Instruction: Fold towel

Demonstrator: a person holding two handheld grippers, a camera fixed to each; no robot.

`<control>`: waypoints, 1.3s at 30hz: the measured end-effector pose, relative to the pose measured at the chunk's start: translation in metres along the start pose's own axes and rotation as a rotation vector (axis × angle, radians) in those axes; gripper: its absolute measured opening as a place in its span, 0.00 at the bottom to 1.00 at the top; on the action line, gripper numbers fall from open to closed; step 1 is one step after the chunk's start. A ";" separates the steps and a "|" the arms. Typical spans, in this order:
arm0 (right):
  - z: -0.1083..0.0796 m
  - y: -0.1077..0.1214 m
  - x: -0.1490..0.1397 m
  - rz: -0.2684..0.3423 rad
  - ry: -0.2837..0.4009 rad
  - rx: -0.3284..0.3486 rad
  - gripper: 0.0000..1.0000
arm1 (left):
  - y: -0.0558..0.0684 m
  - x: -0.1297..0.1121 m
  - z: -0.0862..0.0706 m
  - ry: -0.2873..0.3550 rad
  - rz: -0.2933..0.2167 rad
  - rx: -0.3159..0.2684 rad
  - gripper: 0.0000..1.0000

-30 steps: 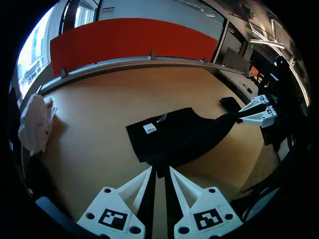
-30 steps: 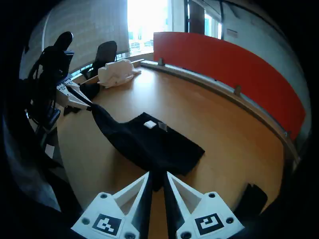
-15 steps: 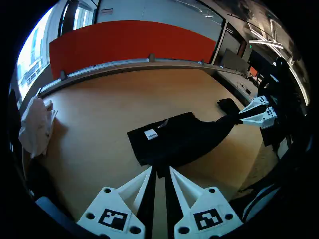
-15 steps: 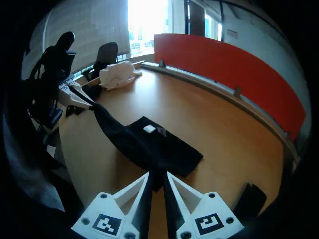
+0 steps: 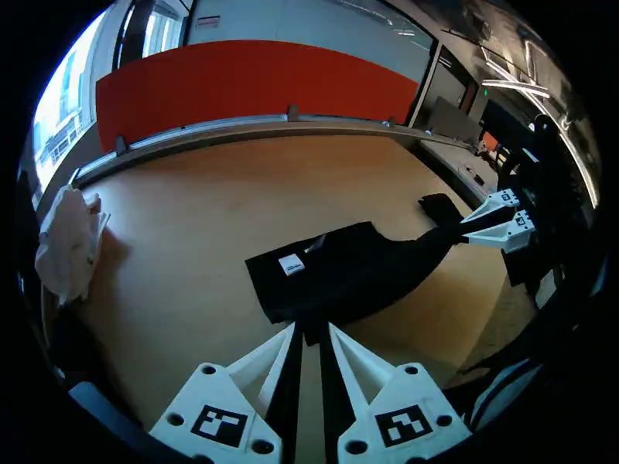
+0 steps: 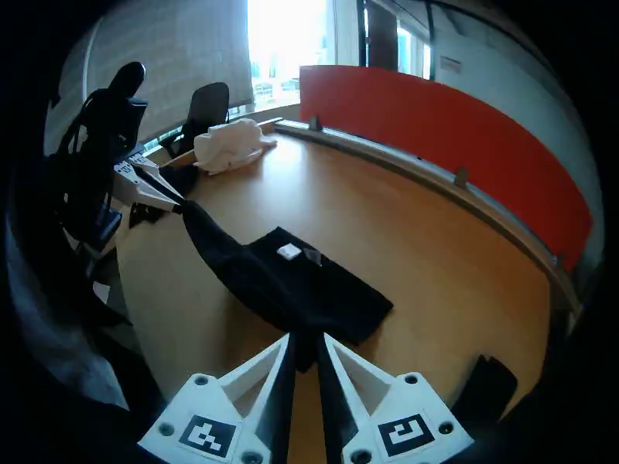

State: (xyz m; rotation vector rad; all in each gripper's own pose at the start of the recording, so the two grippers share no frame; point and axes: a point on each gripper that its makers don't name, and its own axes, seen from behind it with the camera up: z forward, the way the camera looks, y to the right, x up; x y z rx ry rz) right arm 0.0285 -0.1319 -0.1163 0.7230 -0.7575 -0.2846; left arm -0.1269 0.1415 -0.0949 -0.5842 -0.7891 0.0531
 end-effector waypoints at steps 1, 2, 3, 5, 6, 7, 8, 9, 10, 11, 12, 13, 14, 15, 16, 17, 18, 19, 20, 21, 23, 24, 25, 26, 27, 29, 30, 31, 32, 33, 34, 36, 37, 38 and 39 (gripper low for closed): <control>0.001 0.000 0.000 0.000 -0.001 0.000 0.17 | 0.000 0.000 0.001 0.000 -0.002 0.000 0.15; 0.001 0.000 -0.001 0.000 -0.002 0.000 0.17 | 0.000 0.000 0.002 0.000 -0.003 0.000 0.15; 0.002 0.000 -0.001 0.000 -0.003 0.001 0.17 | -0.001 0.000 0.002 0.000 -0.004 0.000 0.15; 0.004 0.001 -0.004 0.000 -0.009 0.002 0.17 | -0.001 -0.001 0.005 -0.001 -0.009 0.001 0.15; 0.006 0.001 -0.005 0.000 -0.012 0.002 0.17 | -0.002 -0.002 0.006 -0.002 -0.011 0.001 0.15; 0.007 0.002 -0.006 0.000 -0.016 0.003 0.17 | -0.002 -0.003 0.008 -0.003 -0.012 0.001 0.15; 0.009 0.002 -0.008 -0.001 -0.020 0.003 0.17 | -0.003 -0.003 0.009 -0.004 -0.013 0.001 0.15; 0.011 0.003 -0.009 -0.001 -0.024 0.004 0.17 | -0.003 -0.004 0.011 -0.006 -0.013 0.002 0.15; 0.013 0.004 -0.011 -0.001 -0.029 0.005 0.17 | -0.004 -0.005 0.013 -0.008 -0.013 0.001 0.15; 0.014 0.005 -0.013 0.000 -0.033 0.006 0.17 | -0.004 -0.005 0.016 -0.009 -0.013 0.001 0.15; 0.016 0.005 -0.014 0.000 -0.038 0.007 0.17 | -0.004 -0.006 0.018 -0.011 -0.013 0.000 0.15; 0.018 0.006 -0.016 0.002 -0.043 0.010 0.17 | -0.005 -0.006 0.021 -0.013 -0.012 0.001 0.15; 0.021 0.007 -0.018 0.005 -0.047 0.013 0.17 | -0.006 -0.007 0.023 -0.015 -0.011 0.002 0.15; 0.023 0.008 -0.019 0.007 -0.051 0.016 0.17 | -0.007 -0.007 0.026 -0.017 -0.010 0.003 0.15; 0.026 0.009 -0.020 0.012 -0.053 0.019 0.17 | -0.009 -0.008 0.029 -0.019 -0.009 0.005 0.15; 0.028 0.011 -0.021 0.016 -0.055 0.022 0.17 | -0.011 -0.009 0.032 -0.020 -0.008 0.008 0.15; 0.030 0.012 -0.021 0.021 -0.057 0.024 0.17 | -0.012 -0.009 0.034 -0.022 -0.008 0.010 0.15; 0.033 0.014 -0.022 0.024 -0.059 0.024 0.17 | -0.014 -0.009 0.037 -0.022 -0.008 0.012 0.15; 0.035 0.017 -0.022 0.028 -0.061 0.024 0.17 | -0.015 -0.009 0.040 -0.023 -0.009 0.012 0.15; 0.037 0.019 -0.022 0.031 -0.063 0.024 0.17 | -0.016 -0.009 0.043 -0.024 -0.010 0.013 0.15; 0.042 0.024 -0.022 0.038 -0.067 0.023 0.17 | -0.018 -0.008 0.050 -0.024 -0.014 0.016 0.15; 0.045 0.026 -0.023 0.041 -0.070 0.022 0.17 | -0.020 -0.007 0.053 -0.024 -0.015 0.016 0.15; 0.047 0.029 -0.023 0.044 -0.073 0.021 0.17 | -0.021 -0.006 0.056 -0.023 -0.017 0.018 0.15; 0.050 0.031 -0.023 0.047 -0.075 0.020 0.17 | -0.022 -0.006 0.059 -0.022 -0.018 0.019 0.15; 0.052 0.033 -0.023 0.049 -0.078 0.019 0.17 | -0.024 -0.005 0.062 -0.021 -0.019 0.021 0.15; 0.057 0.037 -0.024 0.054 -0.083 0.018 0.17 | -0.026 -0.004 0.068 -0.024 -0.019 0.022 0.15; 0.060 0.039 -0.024 0.056 -0.085 0.017 0.17 | -0.027 -0.004 0.071 -0.025 -0.019 0.022 0.15; 0.062 0.041 -0.024 0.057 -0.088 0.017 0.17 | -0.028 -0.004 0.074 -0.027 -0.017 0.023 0.15; 0.064 0.043 -0.025 0.057 -0.091 0.017 0.17 | -0.029 -0.003 0.077 -0.028 -0.014 0.024 0.15; 0.066 0.045 -0.025 0.057 -0.093 0.017 0.17 | -0.030 -0.003 0.080 -0.030 -0.012 0.025 0.15; 0.068 0.046 -0.026 0.057 -0.097 0.017 0.17 | -0.031 -0.004 0.082 -0.032 -0.009 0.026 0.15; 0.071 0.049 -0.027 0.055 -0.102 0.017 0.17 | -0.033 -0.004 0.086 -0.037 -0.004 0.027 0.15; 0.072 0.050 -0.027 0.054 -0.105 0.018 0.17 | -0.034 -0.004 0.088 -0.037 -0.004 0.027 0.15; 0.073 0.051 -0.027 0.053 -0.106 0.019 0.17 | -0.035 -0.004 0.089 -0.037 -0.003 0.027 0.15; 0.074 0.051 -0.028 0.052 -0.108 0.020 0.17 | -0.035 -0.004 0.091 -0.037 -0.002 0.026 0.15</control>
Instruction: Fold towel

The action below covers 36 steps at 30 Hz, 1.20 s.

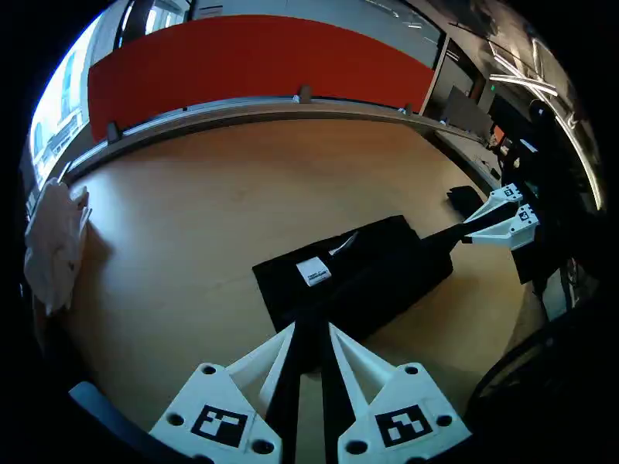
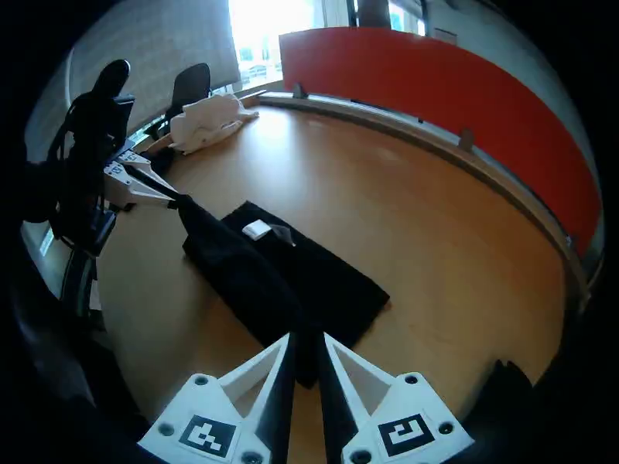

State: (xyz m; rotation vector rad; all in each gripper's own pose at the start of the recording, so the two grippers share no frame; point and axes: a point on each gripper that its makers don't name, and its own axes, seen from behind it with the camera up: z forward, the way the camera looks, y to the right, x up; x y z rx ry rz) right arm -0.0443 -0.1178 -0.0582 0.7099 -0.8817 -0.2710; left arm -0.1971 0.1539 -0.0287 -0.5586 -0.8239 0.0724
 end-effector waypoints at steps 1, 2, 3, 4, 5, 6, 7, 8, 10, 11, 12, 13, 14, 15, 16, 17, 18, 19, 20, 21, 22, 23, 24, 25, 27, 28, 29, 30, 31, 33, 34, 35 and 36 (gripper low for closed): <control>0.001 0.001 0.000 -0.002 -0.002 0.000 0.17 | -0.001 0.000 0.001 -0.001 -0.001 0.000 0.15; 0.002 0.002 -0.001 -0.003 -0.004 -0.001 0.17 | -0.001 0.000 0.002 -0.002 -0.003 0.000 0.15; 0.003 0.002 -0.001 -0.004 -0.006 -0.001 0.17 | -0.001 -0.001 0.003 -0.003 -0.004 0.000 0.15; 0.004 0.003 -0.001 -0.006 -0.007 -0.003 0.17 | -0.002 -0.001 0.005 -0.004 -0.004 0.000 0.15; 0.006 0.005 -0.002 -0.007 -0.009 -0.005 0.17 | -0.003 -0.001 0.006 -0.005 -0.004 0.001 0.15; 0.007 0.006 -0.002 -0.008 -0.011 -0.007 0.18 | -0.003 -0.002 0.008 -0.005 -0.003 0.001 0.15; 0.009 0.007 -0.003 -0.007 -0.012 -0.010 0.18 | -0.004 -0.002 0.010 -0.006 0.000 0.002 0.15; 0.011 0.009 -0.003 -0.007 -0.014 -0.014 0.18 | -0.005 -0.002 0.012 -0.006 0.003 0.003 0.15; 0.016 0.012 -0.005 -0.005 -0.019 -0.020 0.18 | -0.007 -0.003 0.017 -0.008 0.008 0.007 0.15; 0.018 0.013 -0.005 -0.004 -0.022 -0.023 0.18 | -0.007 -0.003 0.020 -0.010 0.011 0.009 0.15; 0.021 0.015 -0.006 -0.002 -0.025 -0.025 0.19 | -0.008 -0.003 0.023 -0.011 0.013 0.011 0.15; 0.023 0.016 -0.007 0.000 -0.028 -0.027 0.19 | -0.009 -0.004 0.026 -0.012 0.014 0.012 0.15; 0.026 0.017 -0.008 0.002 -0.031 -0.029 0.20 | -0.010 -0.004 0.028 -0.012 0.015 0.014 0.15; 0.028 0.018 -0.009 0.003 -0.034 -0.031 0.22 | -0.011 -0.004 0.031 -0.013 0.015 0.015 0.15; 0.031 0.019 -0.009 0.008 -0.036 -0.034 0.22 | -0.013 -0.004 0.033 -0.012 0.013 0.017 0.15; 0.033 0.021 -0.010 0.011 -0.039 -0.037 0.23 | -0.014 -0.004 0.035 -0.011 0.011 0.018 0.15; 0.035 0.022 -0.010 0.015 -0.041 -0.040 0.23 | -0.015 -0.004 0.038 -0.011 0.009 0.020 0.15; 0.037 0.024 -0.010 0.021 -0.041 -0.044 0.24 | -0.016 -0.005 0.040 -0.011 0.005 0.021 0.15; 0.039 0.026 -0.010 0.027 -0.040 -0.047 0.24 | -0.017 -0.005 0.042 -0.010 0.002 0.022 0.14; 0.041 0.027 -0.010 0.032 -0.040 -0.050 0.26 | -0.018 -0.005 0.044 -0.010 -0.002 0.024 0.15; 0.043 0.029 -0.009 0.038 -0.038 -0.054 0.27 | -0.019 -0.005 0.046 -0.009 -0.005 0.026 0.15; 0.044 0.030 -0.009 0.044 -0.036 -0.057 0.28 | -0.021 -0.005 0.047 -0.008 -0.007 0.029 0.15; 0.046 0.032 -0.009 0.050 -0.034 -0.060 0.29 | -0.022 -0.005 0.049 -0.007 -0.010 0.032 0.15; 0.047 0.033 -0.008 0.056 -0.032 -0.062 0.30 | -0.024 -0.005 0.051 -0.007 -0.012 0.037 0.15; 0.050 0.035 -0.008 0.066 -0.029 -0.067 0.34 | -0.027 -0.004 0.054 -0.007 -0.015 0.046 0.15; 0.051 0.036 -0.008 0.070 -0.030 -0.073 0.36 | -0.028 -0.004 0.056 -0.008 -0.016 0.050 0.15; 0.052 0.038 -0.008 0.073 -0.030 -0.079 0.38 | -0.029 -0.004 0.057 -0.009 -0.017 0.053 0.15; 0.053 0.039 -0.008 0.076 -0.030 -0.086 0.39 | -0.030 -0.004 0.059 -0.010 -0.017 0.057 0.15; 0.054 0.041 -0.008 0.079 -0.031 -0.093 0.42 | -0.032 -0.004 0.061 -0.012 -0.018 0.060 0.15; 0.056 0.045 -0.009 0.083 -0.032 -0.105 0.45 | -0.034 -0.005 0.064 -0.017 -0.019 0.066 0.16; 0.057 0.046 -0.009 0.084 -0.033 -0.111 0.48 | -0.035 -0.005 0.066 -0.018 -0.017 0.070 0.16; 0.058 0.048 -0.009 0.084 -0.034 -0.116 0.53 | -0.036 -0.005 0.067 -0.020 -0.015 0.074 0.17; 0.059 0.049 -0.009 0.084 -0.036 -0.121 0.57 | -0.037 -0.005 0.068 -0.022 -0.014 0.079 0.17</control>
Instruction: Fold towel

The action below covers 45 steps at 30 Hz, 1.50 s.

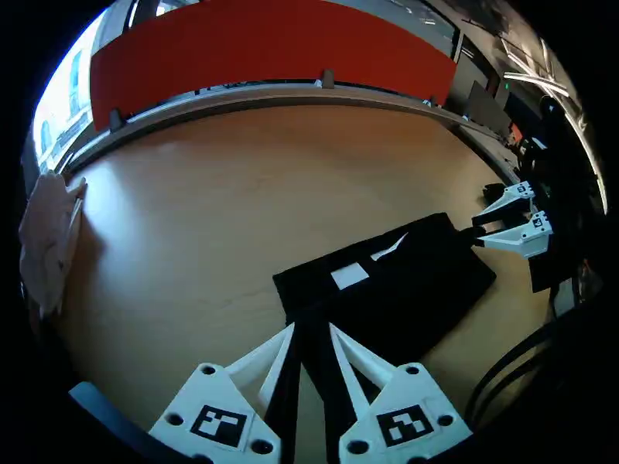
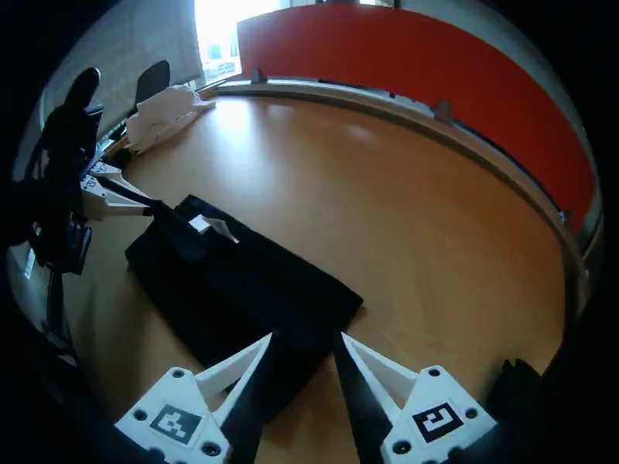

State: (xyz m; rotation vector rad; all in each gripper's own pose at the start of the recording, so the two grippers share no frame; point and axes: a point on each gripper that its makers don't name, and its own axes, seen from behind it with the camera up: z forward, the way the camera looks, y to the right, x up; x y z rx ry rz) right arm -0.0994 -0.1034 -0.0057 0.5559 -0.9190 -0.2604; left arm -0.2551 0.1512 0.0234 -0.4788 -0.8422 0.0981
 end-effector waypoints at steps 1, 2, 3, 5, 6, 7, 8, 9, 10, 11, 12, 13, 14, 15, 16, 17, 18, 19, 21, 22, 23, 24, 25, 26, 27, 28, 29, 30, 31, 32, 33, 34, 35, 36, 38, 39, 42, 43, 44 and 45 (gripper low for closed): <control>0.001 0.002 0.000 -0.003 0.001 -0.007 0.60 | -0.001 0.000 0.001 0.000 0.003 0.006 0.18; 0.002 0.003 0.001 -0.005 0.001 -0.013 0.62 | -0.003 0.001 0.001 -0.001 0.005 0.011 0.20; 0.002 0.005 0.001 -0.008 0.002 -0.019 0.63 | -0.004 0.001 0.002 -0.001 0.007 0.017 0.21; 0.003 0.008 0.002 -0.012 0.002 -0.031 0.65 | -0.006 0.002 0.003 -0.002 0.009 0.023 0.24; 0.004 0.009 0.002 -0.014 0.002 -0.036 0.66 | -0.007 0.003 0.003 -0.002 0.010 0.025 0.25; 0.005 0.011 0.003 -0.015 0.003 -0.041 0.66 | -0.008 0.003 0.003 -0.001 0.010 0.029 0.27; 0.005 0.012 0.003 -0.015 0.003 -0.045 0.66 | -0.008 0.004 0.003 0.000 0.009 0.032 0.29; 0.006 0.013 0.004 -0.015 0.004 -0.049 0.66 | -0.009 0.005 0.003 0.001 0.009 0.034 0.31; 0.006 0.015 0.005 -0.015 0.006 -0.053 0.67 | -0.010 0.006 0.003 0.003 0.008 0.038 0.33; 0.006 0.016 0.006 -0.014 0.009 -0.057 0.67 | -0.011 0.007 0.002 0.005 0.008 0.042 0.38; 0.006 0.017 0.007 -0.014 0.011 -0.060 0.67 | -0.012 0.007 0.002 0.007 0.007 0.045 0.44; 0.007 0.019 0.008 -0.013 0.013 -0.064 0.67 | -0.013 0.008 0.001 0.009 0.007 0.048 0.46; 0.007 0.020 0.009 -0.013 0.015 -0.067 0.68 | -0.014 0.009 0.001 0.011 0.007 0.051 0.48; 0.007 0.021 0.010 -0.013 0.017 -0.071 0.69 | -0.015 0.010 0.000 0.012 0.008 0.054 0.57; 0.007 0.022 0.011 -0.013 0.020 -0.074 0.70 | -0.016 0.011 0.000 0.013 0.009 0.056 0.66; 0.007 0.023 0.012 -0.012 0.022 -0.076 0.71 | -0.016 0.012 0.000 0.014 0.010 0.057 0.70; 0.007 0.024 0.013 -0.012 0.025 -0.079 0.72 | -0.017 0.012 0.000 0.015 0.011 0.059 0.73; 0.006 0.025 0.014 -0.012 0.028 -0.081 0.75 | -0.018 0.014 -0.001 0.019 0.012 0.064 0.76; 0.006 0.026 0.015 -0.012 0.034 -0.084 0.80 | -0.021 0.016 -0.003 0.027 0.015 0.074 0.82; 0.005 0.026 0.015 -0.013 0.035 -0.086 0.82 | -0.021 0.017 -0.004 0.029 0.016 0.077 0.85; 0.005 0.026 0.015 -0.013 0.036 -0.087 0.82 | -0.021 0.017 -0.004 0.031 0.016 0.079 0.86; 0.005 0.027 0.015 -0.013 0.037 -0.089 0.84 | -0.022 0.018 -0.005 0.032 0.017 0.082 0.87; 0.004 0.027 0.015 -0.013 0.038 -0.090 0.87 | -0.022 0.018 -0.005 0.033 0.016 0.081 0.87; 0.003 0.027 0.015 -0.013 0.039 -0.091 0.89 | -0.021 0.018 -0.006 0.034 0.015 0.081 0.87; 0.003 0.026 0.015 -0.013 0.039 -0.092 0.92 | -0.021 0.018 -0.006 0.035 0.014 0.081 0.87; 0.002 0.026 0.015 -0.011 0.041 -0.091 0.93 | -0.021 0.018 -0.006 0.036 0.013 0.081 0.87; 0.002 0.025 0.015 -0.009 0.042 -0.089 0.93 | -0.021 0.018 -0.007 0.036 0.011 0.080 0.88; 0.001 0.024 0.015 -0.007 0.043 -0.088 0.93 | -0.021 0.018 -0.007 0.037 0.010 0.080 0.88; 0.000 0.023 0.014 -0.006 0.045 -0.087 0.93 | -0.020 0.018 -0.007 0.037 0.009 0.078 0.88; -0.001 0.022 0.014 -0.005 0.046 -0.086 0.93 | -0.019 0.018 -0.007 0.037 0.008 0.077 0.88; -0.002 0.022 0.014 -0.004 0.047 -0.085 0.93 | -0.019 0.017 -0.007 0.037 0.007 0.075 0.88; -0.002 0.021 0.013 -0.004 0.047 -0.084 0.93 | -0.018 0.017 -0.008 0.037 0.007 0.075 0.87; -0.003 0.020 0.013 -0.003 0.048 -0.083 0.93 | -0.018 0.017 -0.008 0.037 0.007 0.076 0.87; -0.004 0.019 0.012 -0.003 0.048 -0.083 0.93 | -0.018 0.017 -0.009 0.037 0.006 0.076 0.88; -0.006 0.016 0.011 -0.001 0.050 -0.079 0.94 | -0.018 0.016 -0.010 0.036 0.006 0.079 0.87; -0.007 0.014 0.010 0.000 0.050 -0.077 0.93 | -0.018 0.015 -0.011 0.036 0.006 0.080 0.87; -0.010 0.010 0.008 0.004 0.053 -0.072 0.93 | -0.018 0.011 -0.014 0.033 0.003 0.083 0.87; -0.011 0.009 0.006 0.006 0.053 -0.071 0.93 | -0.018 0.009 -0.016 0.031 0.001 0.085 0.87; -0.013 0.007 0.005 0.008 0.053 -0.071 0.93 | -0.018 0.007 -0.017 0.030 -0.002 0.087 0.87; -0.014 0.006 0.003 0.010 0.053 -0.070 0.93 | -0.018 0.005 -0.019 0.028 -0.005 0.090 0.87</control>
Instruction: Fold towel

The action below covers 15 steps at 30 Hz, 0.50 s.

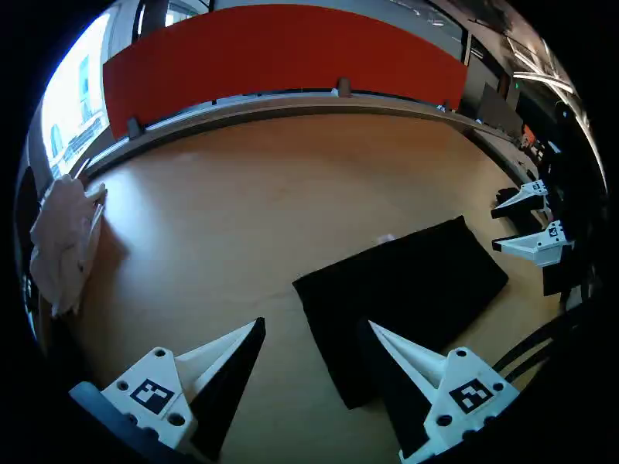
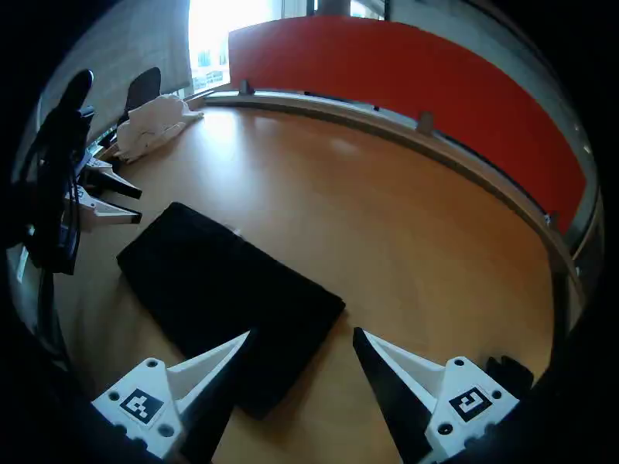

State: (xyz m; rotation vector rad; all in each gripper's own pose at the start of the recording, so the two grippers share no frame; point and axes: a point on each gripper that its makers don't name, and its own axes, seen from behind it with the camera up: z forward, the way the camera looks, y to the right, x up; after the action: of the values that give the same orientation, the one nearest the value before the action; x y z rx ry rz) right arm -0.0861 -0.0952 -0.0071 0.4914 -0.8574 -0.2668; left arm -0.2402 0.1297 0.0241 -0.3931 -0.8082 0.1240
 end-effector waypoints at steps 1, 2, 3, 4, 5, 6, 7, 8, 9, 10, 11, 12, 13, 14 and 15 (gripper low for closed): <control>-0.002 -0.001 -0.002 0.002 0.000 0.001 0.93 | 0.000 -0.002 -0.001 -0.002 -0.004 0.003 0.87; -0.003 -0.003 -0.003 0.005 0.001 0.002 0.93 | -0.001 -0.005 -0.003 -0.004 -0.008 0.007 0.88; -0.005 -0.004 -0.005 0.007 0.001 0.002 0.93 | -0.001 -0.008 -0.004 -0.006 -0.012 0.010 0.88; -0.007 -0.005 -0.006 0.009 0.001 0.003 0.93 | -0.001 -0.010 -0.005 -0.007 -0.015 0.011 0.88; -0.009 -0.006 -0.008 0.011 0.001 0.002 0.93 | 0.000 -0.012 -0.007 -0.008 -0.018 0.012 0.87; -0.010 -0.007 -0.009 0.012 0.001 0.002 0.93 | 0.000 -0.014 -0.008 -0.008 -0.021 0.013 0.87; -0.012 -0.008 -0.011 0.014 0.001 0.002 0.93 | 0.001 -0.015 -0.010 -0.008 -0.022 0.013 0.87; -0.014 -0.009 -0.012 0.015 0.002 0.002 0.93 | 0.002 -0.017 -0.012 -0.007 -0.023 0.013 0.87; -0.016 -0.010 -0.014 0.016 0.002 0.002 0.93 | 0.003 -0.018 -0.013 -0.007 -0.024 0.013 0.87; -0.017 -0.011 -0.015 0.017 0.002 0.002 0.93 | 0.004 -0.020 -0.015 -0.007 -0.025 0.013 0.87; -0.019 -0.012 -0.017 0.017 0.002 0.002 0.93 | 0.005 -0.021 -0.017 -0.007 -0.025 0.013 0.88; -0.021 -0.013 -0.018 0.018 0.001 0.002 0.93 | 0.006 -0.023 -0.018 -0.007 -0.025 0.014 0.88; -0.023 -0.014 -0.019 0.018 0.001 0.002 0.93 | 0.008 -0.024 -0.020 -0.007 -0.027 0.013 0.88; -0.024 -0.015 -0.021 0.019 0.000 0.001 0.93 | 0.009 -0.026 -0.022 -0.007 -0.028 0.013 0.88; -0.026 -0.016 -0.023 0.019 0.000 0.000 0.93 | 0.010 -0.027 -0.023 -0.007 -0.030 0.013 0.88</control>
State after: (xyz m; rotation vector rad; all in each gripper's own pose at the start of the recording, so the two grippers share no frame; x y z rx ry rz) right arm -0.0808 -0.0916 -0.0443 0.4834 -0.8617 -0.2492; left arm -0.2417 0.1252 -0.0130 -0.3683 -0.8196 0.1028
